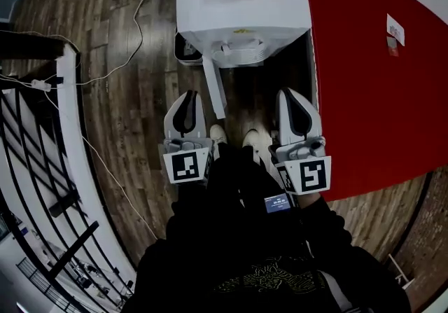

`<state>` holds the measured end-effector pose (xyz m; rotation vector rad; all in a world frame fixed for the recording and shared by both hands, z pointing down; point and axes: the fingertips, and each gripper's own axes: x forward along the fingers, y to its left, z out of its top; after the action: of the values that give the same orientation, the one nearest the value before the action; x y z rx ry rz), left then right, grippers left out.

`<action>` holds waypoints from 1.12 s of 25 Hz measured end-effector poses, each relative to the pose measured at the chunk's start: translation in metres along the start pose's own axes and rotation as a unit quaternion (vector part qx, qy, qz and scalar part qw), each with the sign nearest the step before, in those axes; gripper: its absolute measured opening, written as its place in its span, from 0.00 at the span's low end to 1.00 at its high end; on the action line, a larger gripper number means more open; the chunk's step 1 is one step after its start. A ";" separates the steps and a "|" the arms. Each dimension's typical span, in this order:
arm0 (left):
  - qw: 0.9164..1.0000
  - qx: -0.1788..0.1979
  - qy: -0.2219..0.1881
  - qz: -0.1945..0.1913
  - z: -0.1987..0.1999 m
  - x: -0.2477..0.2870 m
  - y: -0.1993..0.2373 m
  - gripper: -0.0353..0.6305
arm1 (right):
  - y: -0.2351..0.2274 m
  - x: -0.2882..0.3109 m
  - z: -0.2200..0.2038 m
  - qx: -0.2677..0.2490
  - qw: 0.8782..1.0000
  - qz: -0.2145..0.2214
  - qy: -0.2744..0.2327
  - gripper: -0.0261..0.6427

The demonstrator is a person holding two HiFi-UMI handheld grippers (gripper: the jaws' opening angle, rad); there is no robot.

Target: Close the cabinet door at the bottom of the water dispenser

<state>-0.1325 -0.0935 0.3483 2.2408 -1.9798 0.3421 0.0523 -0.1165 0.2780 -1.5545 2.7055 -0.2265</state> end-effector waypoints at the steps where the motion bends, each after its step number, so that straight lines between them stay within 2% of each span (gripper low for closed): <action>1: 1.000 -0.007 0.009 -0.007 -0.021 0.008 -0.002 0.10 | 0.000 0.003 -0.015 0.001 1.000 0.001 0.010 0.04; 3: 0.999 -0.011 0.049 -0.017 -0.071 0.024 -0.004 0.18 | 0.003 0.007 -0.048 -0.005 1.000 0.005 0.030 0.04; 6: 0.993 -0.019 0.113 -0.010 -0.146 0.050 -0.001 0.25 | 0.002 0.017 -0.105 -0.012 0.998 0.007 0.063 0.04; 9: 0.990 -0.033 0.139 0.006 -0.213 0.070 0.009 0.31 | -0.005 0.027 -0.158 -0.009 0.996 -0.005 0.088 0.04; 10: 0.988 -0.039 0.147 0.015 -0.231 0.078 0.015 0.35 | -0.009 0.030 -0.172 -0.004 0.996 -0.012 0.089 0.04; 12: 0.986 -0.048 0.156 0.028 -0.260 0.093 0.022 0.37 | -0.017 0.037 -0.195 0.010 0.996 -0.023 0.085 0.04; 16: 0.984 -0.051 0.166 0.024 -0.300 0.113 0.021 0.38 | -0.027 0.042 -0.230 0.017 0.995 -0.033 0.091 0.04; 21: 0.973 -0.045 0.225 -0.011 -0.346 0.127 0.011 0.39 | -0.031 0.039 -0.250 0.018 0.994 -0.043 0.103 0.04; 25: 0.969 -0.046 0.240 -0.026 -0.358 0.146 0.004 0.39 | -0.030 0.046 -0.272 0.010 0.993 -0.033 0.111 0.05; 28: 0.969 -0.028 0.245 -0.030 -0.363 0.161 0.001 0.40 | -0.032 0.056 -0.305 0.020 0.989 -0.022 0.143 0.12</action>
<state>-0.1451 -0.1584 0.7396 1.9326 -1.6364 0.7395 0.0256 -0.1444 0.5872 -1.6902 2.8516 -0.5411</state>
